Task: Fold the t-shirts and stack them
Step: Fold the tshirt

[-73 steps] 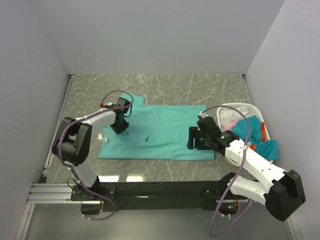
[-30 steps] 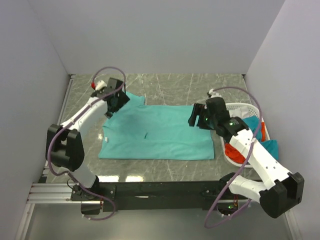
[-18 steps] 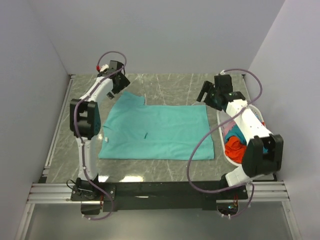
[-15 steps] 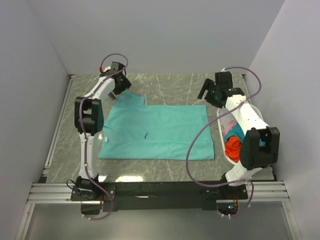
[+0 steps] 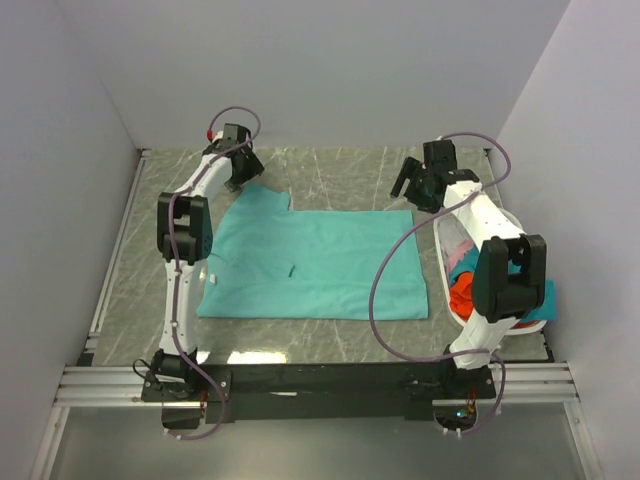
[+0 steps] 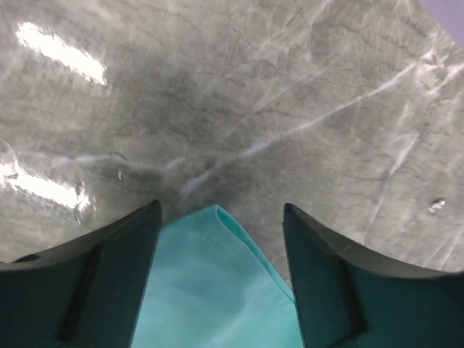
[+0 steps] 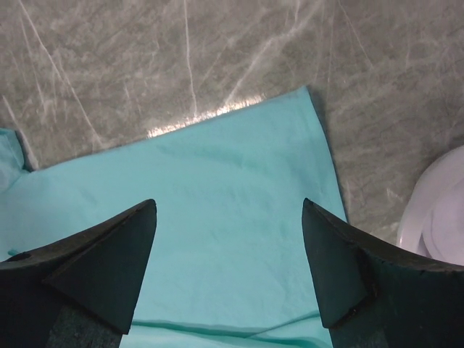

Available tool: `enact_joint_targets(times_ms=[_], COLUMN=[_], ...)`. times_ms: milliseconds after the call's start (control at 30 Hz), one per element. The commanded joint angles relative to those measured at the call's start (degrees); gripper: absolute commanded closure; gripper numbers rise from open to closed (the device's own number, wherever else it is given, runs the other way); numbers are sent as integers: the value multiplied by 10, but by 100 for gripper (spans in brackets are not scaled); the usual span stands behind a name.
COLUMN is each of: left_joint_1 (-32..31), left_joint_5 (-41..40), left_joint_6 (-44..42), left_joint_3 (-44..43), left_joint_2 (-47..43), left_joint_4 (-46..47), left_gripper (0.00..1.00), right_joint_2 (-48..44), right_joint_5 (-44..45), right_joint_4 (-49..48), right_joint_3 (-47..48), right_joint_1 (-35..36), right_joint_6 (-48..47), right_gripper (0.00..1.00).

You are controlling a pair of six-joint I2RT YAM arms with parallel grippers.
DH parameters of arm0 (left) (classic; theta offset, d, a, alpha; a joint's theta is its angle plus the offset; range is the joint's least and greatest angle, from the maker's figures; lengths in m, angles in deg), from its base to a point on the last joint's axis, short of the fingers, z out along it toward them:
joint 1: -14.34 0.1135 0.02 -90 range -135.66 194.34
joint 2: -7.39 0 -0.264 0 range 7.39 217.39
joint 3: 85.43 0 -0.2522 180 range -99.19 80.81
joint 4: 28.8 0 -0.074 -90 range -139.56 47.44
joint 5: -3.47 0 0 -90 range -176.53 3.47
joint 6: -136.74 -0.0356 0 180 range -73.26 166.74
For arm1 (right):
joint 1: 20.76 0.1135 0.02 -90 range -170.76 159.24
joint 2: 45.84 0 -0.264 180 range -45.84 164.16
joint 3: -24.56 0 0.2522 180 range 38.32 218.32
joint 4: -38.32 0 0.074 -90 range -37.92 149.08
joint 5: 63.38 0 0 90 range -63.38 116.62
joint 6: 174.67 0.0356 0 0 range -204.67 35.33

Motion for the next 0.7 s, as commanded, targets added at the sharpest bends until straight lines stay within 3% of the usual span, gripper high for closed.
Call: enact_joint_targets(times_ms=[0,67,267,367,400,667], left_joint_1=[0,-1,-1,-1,-1,-1], left_joint_5=[20,23,35,44,45,64], left_joint_6=[-9,-12,-23,-27,-28,-32], left_joint_3=[-17,-18,37,41,41,122], left_joint_2=[19,25,4,1,-1,-76], left_joint_4=[8,-1,18,15,13,67], left_gripper=[26,32,65,95,100,100], right_joint_2=[21,33,51,63,67,154], right_joint_5=[14,16,27,23,26,85], right_joint_4=[-14,-8,-4,1,3,44], right_joint_3=[44,57,69,81,84,182], right_joint_1=[0,0,-2,-3,-1,-1], right_joint_6=[-6,-7,0,5,6,11], right_gripper=[13,13,14,15,15,17])
